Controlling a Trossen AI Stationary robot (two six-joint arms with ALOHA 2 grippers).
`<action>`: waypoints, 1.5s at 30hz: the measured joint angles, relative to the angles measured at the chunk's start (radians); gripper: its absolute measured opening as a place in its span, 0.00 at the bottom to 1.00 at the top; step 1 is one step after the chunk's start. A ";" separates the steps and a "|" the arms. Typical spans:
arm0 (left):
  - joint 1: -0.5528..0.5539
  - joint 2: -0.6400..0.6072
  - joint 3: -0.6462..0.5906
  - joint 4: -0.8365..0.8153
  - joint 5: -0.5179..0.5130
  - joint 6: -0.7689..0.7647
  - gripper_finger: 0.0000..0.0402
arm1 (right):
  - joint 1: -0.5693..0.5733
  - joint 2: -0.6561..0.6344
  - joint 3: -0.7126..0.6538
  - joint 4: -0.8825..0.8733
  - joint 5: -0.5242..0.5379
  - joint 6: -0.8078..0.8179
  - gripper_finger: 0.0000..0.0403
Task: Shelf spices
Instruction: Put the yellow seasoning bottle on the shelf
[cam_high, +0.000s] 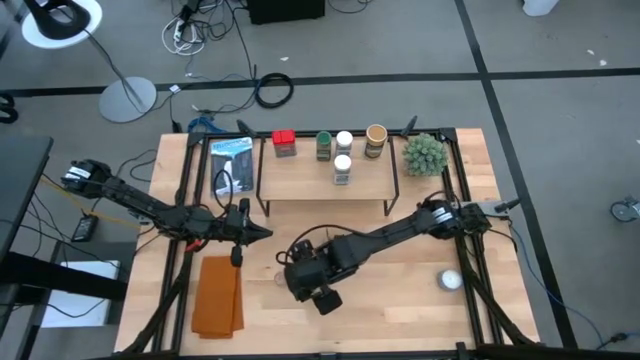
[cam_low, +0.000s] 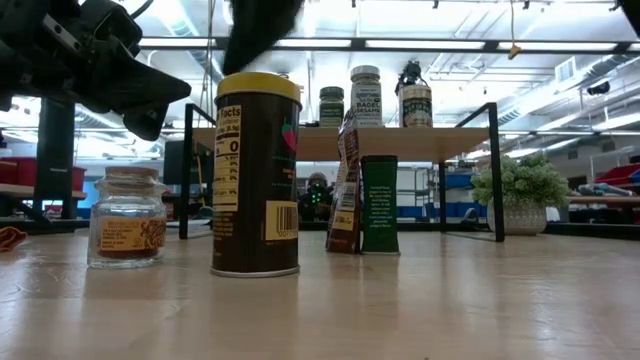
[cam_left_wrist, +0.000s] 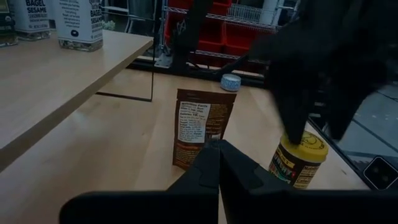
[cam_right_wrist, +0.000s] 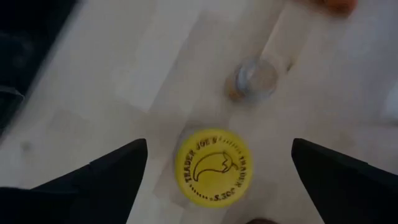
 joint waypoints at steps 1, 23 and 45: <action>0.000 0.000 0.000 0.001 0.000 0.000 0.01 | -0.004 0.017 -0.002 -0.005 -0.017 0.001 0.97; 0.000 0.000 0.000 -0.002 -0.001 0.000 0.01 | -0.037 0.048 -0.004 -0.014 -0.087 0.062 0.66; 0.000 0.000 0.000 0.000 -0.001 0.000 0.01 | -0.108 -0.067 -0.005 -0.035 -0.079 0.265 0.57</action>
